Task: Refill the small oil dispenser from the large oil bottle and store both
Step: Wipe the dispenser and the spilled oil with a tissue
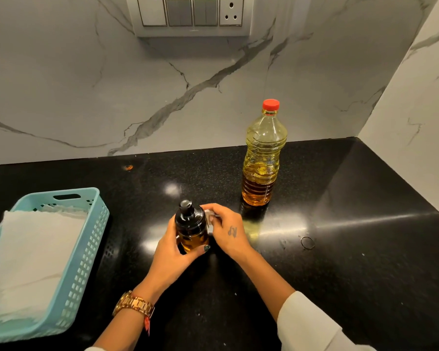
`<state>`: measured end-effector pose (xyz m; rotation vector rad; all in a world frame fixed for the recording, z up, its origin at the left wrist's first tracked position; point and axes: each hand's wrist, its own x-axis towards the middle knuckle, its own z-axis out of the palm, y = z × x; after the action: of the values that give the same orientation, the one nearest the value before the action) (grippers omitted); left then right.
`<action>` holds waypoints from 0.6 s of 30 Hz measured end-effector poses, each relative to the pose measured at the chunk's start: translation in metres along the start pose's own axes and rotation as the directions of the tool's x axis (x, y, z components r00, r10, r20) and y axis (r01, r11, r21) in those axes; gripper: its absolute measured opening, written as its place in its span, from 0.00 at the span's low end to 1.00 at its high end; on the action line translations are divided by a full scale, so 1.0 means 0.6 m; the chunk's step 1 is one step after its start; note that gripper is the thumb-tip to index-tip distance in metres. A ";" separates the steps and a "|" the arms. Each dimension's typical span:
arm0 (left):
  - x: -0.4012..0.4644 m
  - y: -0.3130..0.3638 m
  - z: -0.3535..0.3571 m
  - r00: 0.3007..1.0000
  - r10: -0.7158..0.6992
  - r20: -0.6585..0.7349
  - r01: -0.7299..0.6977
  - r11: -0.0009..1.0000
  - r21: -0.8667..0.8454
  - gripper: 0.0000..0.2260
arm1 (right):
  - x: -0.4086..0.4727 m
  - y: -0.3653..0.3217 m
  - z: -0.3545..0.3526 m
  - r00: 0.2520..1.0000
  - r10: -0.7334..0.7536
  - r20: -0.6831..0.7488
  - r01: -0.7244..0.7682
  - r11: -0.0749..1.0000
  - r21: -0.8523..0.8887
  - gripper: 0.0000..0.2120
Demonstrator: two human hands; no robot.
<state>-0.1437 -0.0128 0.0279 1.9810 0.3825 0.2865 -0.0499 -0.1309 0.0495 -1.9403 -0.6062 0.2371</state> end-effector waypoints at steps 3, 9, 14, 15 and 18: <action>0.004 -0.002 0.006 0.998 0.005 -0.056 -0.004 1.000 0.015 0.34 | 0.009 0.022 0.015 0.994 0.026 0.106 -0.011 0.990 -0.144 0.18; 0.002 0.007 0.012 0.987 0.004 -0.162 0.005 0.998 0.057 0.29 | -0.012 0.038 0.022 0.990 0.122 0.074 -0.108 0.980 -0.164 0.18; 0.005 0.037 0.000 0.975 0.001 -0.222 0.006 1.000 0.029 0.26 | -0.050 0.034 0.030 0.935 0.350 -0.051 -0.303 0.868 0.393 0.15; 0.008 0.046 -0.003 0.973 0.004 -0.231 0.001 1.000 0.023 0.26 | -0.054 0.029 0.031 0.918 0.397 -0.023 -0.317 0.766 0.559 0.15; 0.016 0.076 -0.012 0.966 0.037 -0.256 -0.032 0.999 0.022 0.28 | -0.050 0.003 0.021 0.902 0.411 0.134 -0.320 0.427 0.846 0.15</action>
<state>-0.1311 -0.0211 0.0726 1.9743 0.5168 0.5666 -0.0804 -0.1373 0.0391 -1.0356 0.0732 0.5999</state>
